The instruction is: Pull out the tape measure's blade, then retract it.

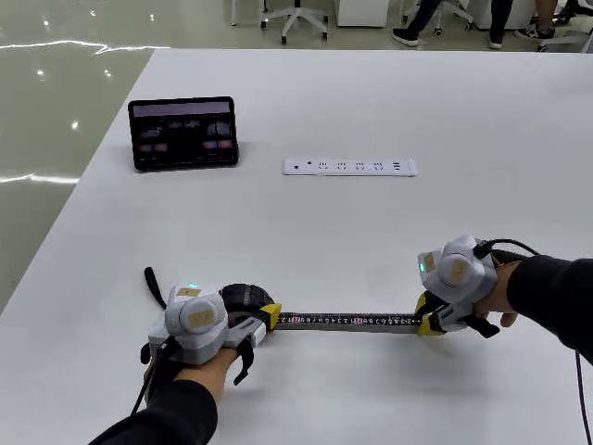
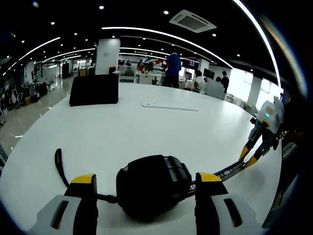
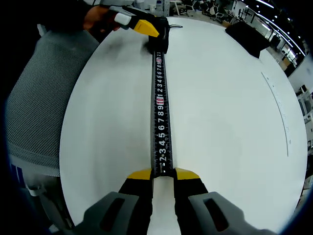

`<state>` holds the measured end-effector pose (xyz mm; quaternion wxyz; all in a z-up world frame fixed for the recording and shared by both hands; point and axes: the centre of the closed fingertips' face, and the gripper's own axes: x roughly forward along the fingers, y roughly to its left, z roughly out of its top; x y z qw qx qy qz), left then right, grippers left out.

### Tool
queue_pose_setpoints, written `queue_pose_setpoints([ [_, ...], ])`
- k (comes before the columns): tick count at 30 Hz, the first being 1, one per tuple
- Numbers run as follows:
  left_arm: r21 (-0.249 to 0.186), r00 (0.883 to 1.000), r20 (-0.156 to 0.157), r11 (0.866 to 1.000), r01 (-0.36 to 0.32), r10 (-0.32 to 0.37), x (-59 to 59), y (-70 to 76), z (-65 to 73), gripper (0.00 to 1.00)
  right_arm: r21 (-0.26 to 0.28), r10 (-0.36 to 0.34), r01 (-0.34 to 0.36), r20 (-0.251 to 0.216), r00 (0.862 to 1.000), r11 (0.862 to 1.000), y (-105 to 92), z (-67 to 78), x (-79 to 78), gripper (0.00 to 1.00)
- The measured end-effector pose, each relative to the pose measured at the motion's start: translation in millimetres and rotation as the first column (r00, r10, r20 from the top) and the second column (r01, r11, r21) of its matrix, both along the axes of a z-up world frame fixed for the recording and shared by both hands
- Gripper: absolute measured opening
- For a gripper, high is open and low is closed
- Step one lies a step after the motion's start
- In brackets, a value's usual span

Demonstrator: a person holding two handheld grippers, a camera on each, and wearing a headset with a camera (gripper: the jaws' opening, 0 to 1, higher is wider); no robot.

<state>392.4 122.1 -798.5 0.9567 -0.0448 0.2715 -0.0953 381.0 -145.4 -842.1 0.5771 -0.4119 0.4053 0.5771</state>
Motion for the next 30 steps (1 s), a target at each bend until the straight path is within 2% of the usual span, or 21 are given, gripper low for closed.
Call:
queue_pose_setpoints([
  [3,0.002,1.000,0.000,1.000,0.000,0.000,1.3,-4.7,0.7,0.74,-0.003,0.004,-0.004,0.002,1.000,1.000,-0.9,-0.1,-0.2,0.11],
  [9,0.035,1.000,-0.018,0.999,-0.004,0.004,2.5,-9.9,-2.3,0.63,-0.007,-0.011,0.011,0.001,1.000,1.000,-1.5,-0.7,0.9,0.11],
  [15,0.083,0.999,-0.040,0.997,0.001,0.003,3.2,-8.5,-4.7,0.63,-0.011,-0.043,0.043,-0.006,0.999,0.999,-1.8,-1.5,2.3,0.12],
  [20,0.103,0.998,-0.059,0.995,0.005,0.001,2.8,-7.8,-5.6,0.60,0.000,-0.052,0.052,-0.003,0.999,0.999,-1.1,-1.6,1.3,0.11],
  [28,0.099,0.998,-0.070,0.995,0.010,-0.003,2.3,-7.0,-4.9,0.60,0.009,-0.062,0.062,0.002,0.998,0.998,-0.6,-1.6,0.9,0.11],
  [30,0.093,0.997,-0.071,0.996,0.009,-0.003,2.2,-7.2,-5.2,0.59,0.015,-0.043,0.043,0.007,0.999,0.999,0.2,-1.3,0.4,0.10],
])
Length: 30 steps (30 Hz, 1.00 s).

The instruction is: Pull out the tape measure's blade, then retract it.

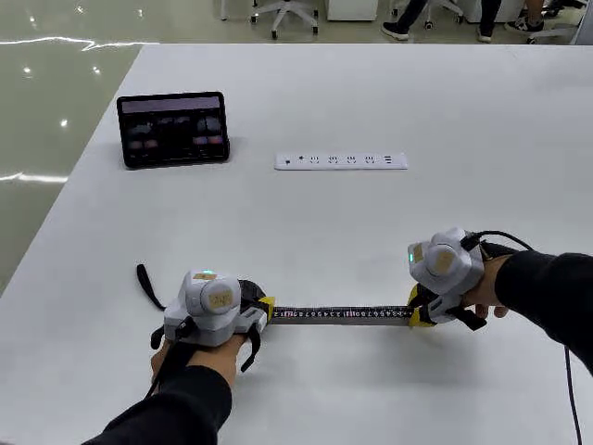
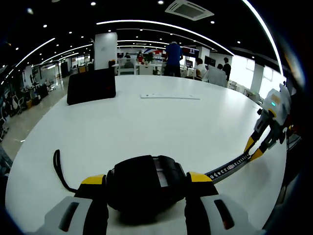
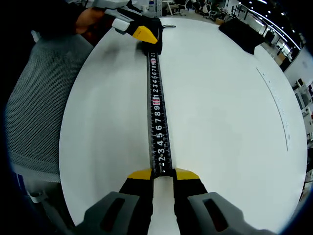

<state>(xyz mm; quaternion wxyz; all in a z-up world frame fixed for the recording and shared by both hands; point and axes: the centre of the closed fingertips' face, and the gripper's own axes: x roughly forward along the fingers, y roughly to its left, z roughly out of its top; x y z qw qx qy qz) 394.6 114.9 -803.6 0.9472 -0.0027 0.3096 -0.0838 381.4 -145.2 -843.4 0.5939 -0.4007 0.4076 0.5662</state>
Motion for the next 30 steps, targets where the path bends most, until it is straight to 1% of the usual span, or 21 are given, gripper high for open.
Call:
queue_pose_setpoints([
  [3,-0.002,1.000,-0.004,1.000,-0.002,0.002,-0.2,0.2,-0.2,0.59,0.003,0.003,-0.003,-0.001,1.000,1.000,0.1,0.3,0.2,0.10],
  [9,-0.004,1.000,-0.004,1.000,0.002,-0.002,0.0,0.9,-0.8,0.59,0.007,0.021,-0.021,0.013,1.000,1.000,3.4,0.7,1.5,0.09],
  [23,-0.009,1.000,-0.008,1.000,0.007,-0.007,-1.1,0.6,-0.8,0.59,0.015,-0.006,0.006,0.010,1.000,1.000,11.0,1.2,1.9,0.10],
  [30,-0.019,1.000,-0.012,1.000,0.008,-0.008,-1.9,0.5,-0.3,0.58,0.016,-0.016,0.016,0.008,1.000,1.000,14.5,1.4,1.8,0.10],
])
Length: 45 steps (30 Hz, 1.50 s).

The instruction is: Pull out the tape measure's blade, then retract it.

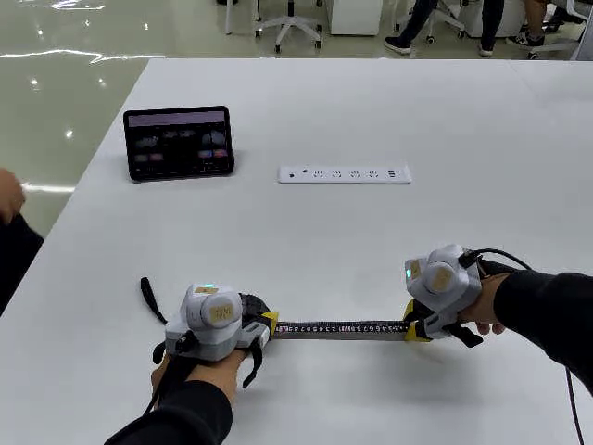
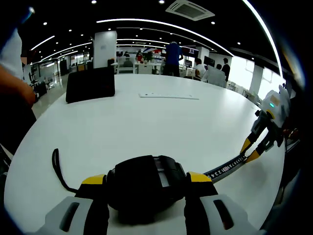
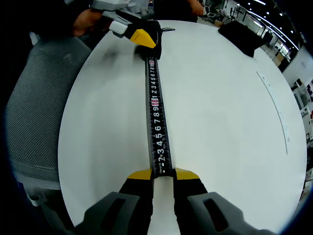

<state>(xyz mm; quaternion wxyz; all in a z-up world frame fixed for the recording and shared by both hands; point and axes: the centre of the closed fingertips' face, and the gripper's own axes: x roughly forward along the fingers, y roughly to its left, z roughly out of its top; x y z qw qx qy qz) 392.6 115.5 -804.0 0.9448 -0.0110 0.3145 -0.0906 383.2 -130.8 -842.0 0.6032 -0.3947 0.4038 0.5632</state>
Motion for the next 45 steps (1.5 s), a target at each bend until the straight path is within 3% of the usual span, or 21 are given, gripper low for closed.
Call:
queue_pose_setpoints([
  [45,-0.036,1.000,-0.014,0.999,0.011,-0.012,-1.5,-0.4,1.1,0.58,0.052,-0.021,0.022,-0.013,1.000,0.998,32.8,0.0,-1.9,0.11],
])
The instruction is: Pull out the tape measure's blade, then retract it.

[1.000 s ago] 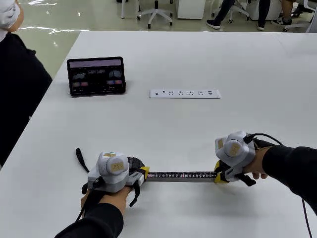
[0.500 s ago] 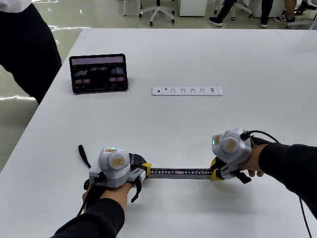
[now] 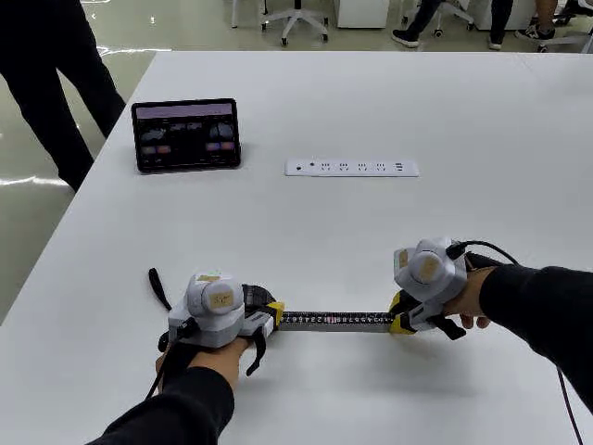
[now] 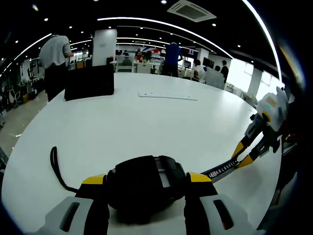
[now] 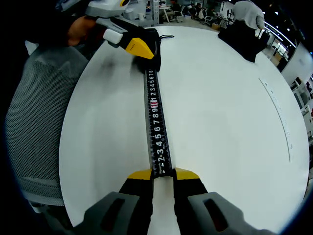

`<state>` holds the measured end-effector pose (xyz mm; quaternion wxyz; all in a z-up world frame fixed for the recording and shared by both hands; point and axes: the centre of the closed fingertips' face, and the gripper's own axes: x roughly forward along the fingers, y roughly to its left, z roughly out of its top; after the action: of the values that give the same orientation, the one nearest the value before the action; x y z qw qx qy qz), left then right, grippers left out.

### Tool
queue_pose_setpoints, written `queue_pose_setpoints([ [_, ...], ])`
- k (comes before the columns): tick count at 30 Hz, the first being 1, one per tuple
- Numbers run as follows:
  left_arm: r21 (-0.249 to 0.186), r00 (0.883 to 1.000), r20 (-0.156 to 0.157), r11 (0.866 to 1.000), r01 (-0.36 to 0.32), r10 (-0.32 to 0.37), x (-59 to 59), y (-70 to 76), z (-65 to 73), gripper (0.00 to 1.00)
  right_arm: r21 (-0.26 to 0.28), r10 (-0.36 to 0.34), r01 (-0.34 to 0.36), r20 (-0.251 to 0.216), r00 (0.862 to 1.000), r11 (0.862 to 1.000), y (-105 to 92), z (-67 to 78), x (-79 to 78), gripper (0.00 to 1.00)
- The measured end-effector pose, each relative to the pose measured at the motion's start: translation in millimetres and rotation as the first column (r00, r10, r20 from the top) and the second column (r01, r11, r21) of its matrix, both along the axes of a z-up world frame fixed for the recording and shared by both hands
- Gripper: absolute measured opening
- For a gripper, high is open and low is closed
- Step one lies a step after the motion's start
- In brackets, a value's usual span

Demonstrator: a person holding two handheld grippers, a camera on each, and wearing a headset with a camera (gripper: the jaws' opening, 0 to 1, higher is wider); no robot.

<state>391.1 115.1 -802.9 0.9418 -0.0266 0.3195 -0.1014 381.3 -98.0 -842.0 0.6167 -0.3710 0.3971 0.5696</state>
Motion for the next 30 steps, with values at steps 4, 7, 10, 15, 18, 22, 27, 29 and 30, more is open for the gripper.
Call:
queue_pose_setpoints([
  [4,-0.001,1.000,-0.001,1.000,-0.002,0.002,-0.2,-0.2,0.1,0.58,0.000,0.001,-0.001,0.001,1.000,1.000,1.6,0.2,0.6,0.11],
  [7,0.000,1.000,-0.001,1.000,0.000,0.000,-0.3,-0.3,0.0,0.58,0.003,-0.004,0.004,0.000,1.000,1.000,3.0,0.2,0.2,0.11],
  [10,0.000,1.000,0.000,1.000,0.000,0.000,-0.7,-0.6,0.0,0.58,0.007,-0.012,0.012,-0.001,1.000,1.000,5.2,0.7,0.3,0.11],
  [15,-0.002,1.000,-0.002,1.000,0.000,0.000,-0.4,-0.7,0.0,0.58,0.011,-0.012,0.012,0.000,1.000,1.000,8.5,0.8,0.5,0.11],
  [18,-0.002,1.000,0.000,1.000,0.002,-0.002,-0.6,-0.9,0.1,0.58,0.013,-0.012,0.012,0.000,1.000,1.000,10.6,0.9,0.4,0.11],
  [22,-0.002,1.000,-0.001,1.000,0.001,-0.001,0.1,-0.7,0.1,0.58,0.017,-0.013,0.013,-0.002,1.000,1.000,13.6,0.9,1.0,0.11],
  [27,-0.004,1.000,-0.003,1.000,0.002,-0.002,0.4,-0.5,0.1,0.58,0.020,-0.014,0.014,-0.003,1.000,1.000,16.2,0.8,1.3,0.11],
  [29,-0.005,1.000,-0.003,1.000,0.002,-0.002,0.6,-0.2,0.1,0.58,0.022,-0.014,0.014,-0.003,1.000,1.000,17.3,0.9,1.2,0.11],
  [30,-0.005,1.000,-0.002,1.000,0.002,-0.002,0.5,-0.4,0.3,0.58,0.023,-0.011,0.011,-0.001,1.000,1.000,18.2,1.0,1.5,0.11],
])
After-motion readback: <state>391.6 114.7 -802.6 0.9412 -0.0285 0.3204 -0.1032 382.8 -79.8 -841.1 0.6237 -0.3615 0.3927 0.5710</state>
